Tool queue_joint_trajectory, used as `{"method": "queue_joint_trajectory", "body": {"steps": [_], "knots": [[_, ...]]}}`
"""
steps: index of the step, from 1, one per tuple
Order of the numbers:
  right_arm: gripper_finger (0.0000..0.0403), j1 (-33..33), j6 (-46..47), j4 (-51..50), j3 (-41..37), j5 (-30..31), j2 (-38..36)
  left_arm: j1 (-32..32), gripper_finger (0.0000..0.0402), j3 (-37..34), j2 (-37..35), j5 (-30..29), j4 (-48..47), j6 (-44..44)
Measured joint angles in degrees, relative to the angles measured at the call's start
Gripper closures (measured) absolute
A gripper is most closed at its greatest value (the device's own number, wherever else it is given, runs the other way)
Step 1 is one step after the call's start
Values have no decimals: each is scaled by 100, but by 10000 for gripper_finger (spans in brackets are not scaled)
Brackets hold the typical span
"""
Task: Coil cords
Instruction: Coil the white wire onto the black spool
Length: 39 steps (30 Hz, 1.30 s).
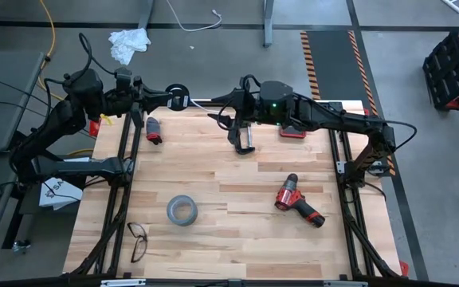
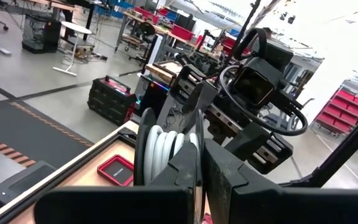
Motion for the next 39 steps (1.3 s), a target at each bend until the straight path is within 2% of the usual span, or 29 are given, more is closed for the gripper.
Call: {"method": "queue_joint_trajectory", "body": {"steps": [8, 15, 19, 33, 39], "knots": [[199, 15, -430, 105, -2, 10, -105, 7, 397, 0, -2, -26, 7, 2], [199, 33, -593, 263, 0, 644, -190, 7, 397, 0, -2, -117, 9, -9], [199, -2, -592, 118, 0, 658, -188, 7, 397, 0, -2, -164, 9, -16], [199, -16, -601, 51, 0, 599, -186, 7, 397, 0, -2, -164, 7, -54], [199, -213, -100, -479, -2, 91, -186, 7, 397, 0, -2, -195, 7, -55]]}}
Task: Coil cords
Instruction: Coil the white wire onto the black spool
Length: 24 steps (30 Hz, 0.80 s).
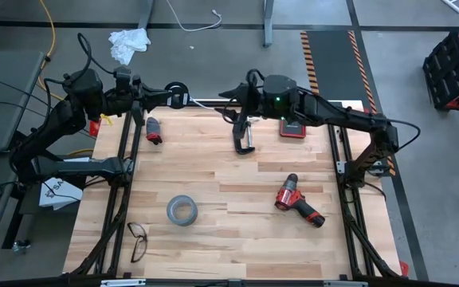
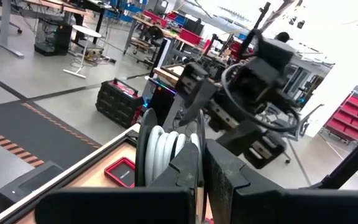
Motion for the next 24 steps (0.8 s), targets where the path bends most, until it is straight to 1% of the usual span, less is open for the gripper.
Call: {"method": "queue_joint_trajectory", "body": {"steps": [5, 9, 12, 14, 18, 22, 24], "knots": [[199, -161, 278, -252, 1, -338, 2, 0, 397, 0, 0, -22, 1, -37], [199, -248, 435, -446, 1, -848, 2, 0, 397, 0, 0, -25, -2, 49], [200, -316, 526, -869, 2, -1284, 2, 0, 397, 0, 2, -25, -14, 171], [199, -320, 554, -1242, 2, -1437, 2, 0, 397, 0, 2, 41, -38, 245], [200, -282, 476, -1795, 0, -1494, 2, 0, 397, 0, 2, 524, -50, 234], [200, -149, 555, -1802, 0, -1425, 4, -2, 397, 0, 2, 1097, -78, 114], [200, -47, 581, -1735, 1, -1288, 4, -2, 397, 0, 4, 1362, -76, 63]]}}
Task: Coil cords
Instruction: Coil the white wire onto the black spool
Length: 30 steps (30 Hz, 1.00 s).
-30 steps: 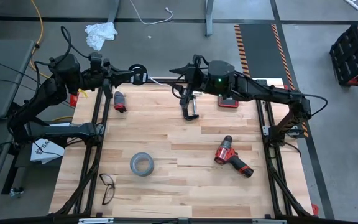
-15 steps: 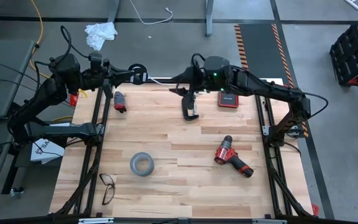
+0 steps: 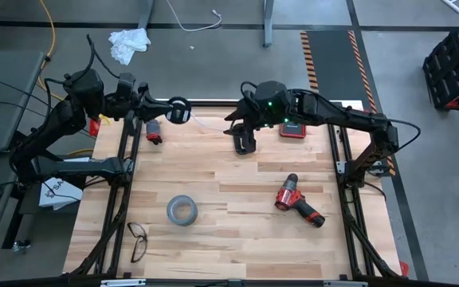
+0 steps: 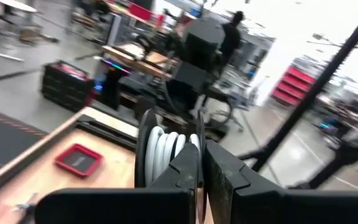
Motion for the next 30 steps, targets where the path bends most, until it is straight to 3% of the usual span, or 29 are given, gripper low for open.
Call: {"method": "queue_joint_trajectory", "body": {"steps": [4, 13, 20, 24, 30], "knots": [[200, 258, -31, 173, -2, 305, 57, 2, 397, 0, 0, 547, 4, 18], [200, 742, 222, 354, -4, 348, 236, 2, 397, 0, 180, 782, 73, 164], [201, 839, 333, 354, -2, 926, 234, 6, 397, 0, 287, 831, 112, 150], [221, 863, 285, 226, -2, 1198, 234, 7, 397, 0, 278, 830, 135, 153], [254, 863, 167, 49, -2, 1101, 234, 7, 397, 52, 221, 791, 98, 142]]}}
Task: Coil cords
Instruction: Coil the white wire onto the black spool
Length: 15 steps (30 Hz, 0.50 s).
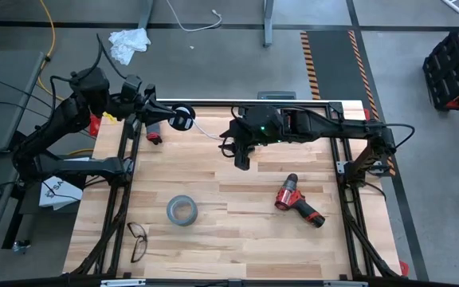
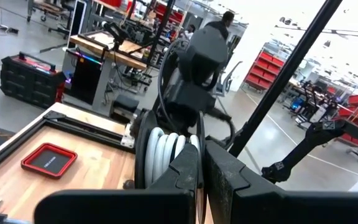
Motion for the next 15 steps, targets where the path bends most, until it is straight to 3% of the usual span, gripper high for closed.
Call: {"method": "queue_joint_trajectory", "body": {"steps": [15], "knots": [[265, 2, -90, -59, 0, 293, 0, 0, 397, 158, 1, -239, -324, 56]]}}
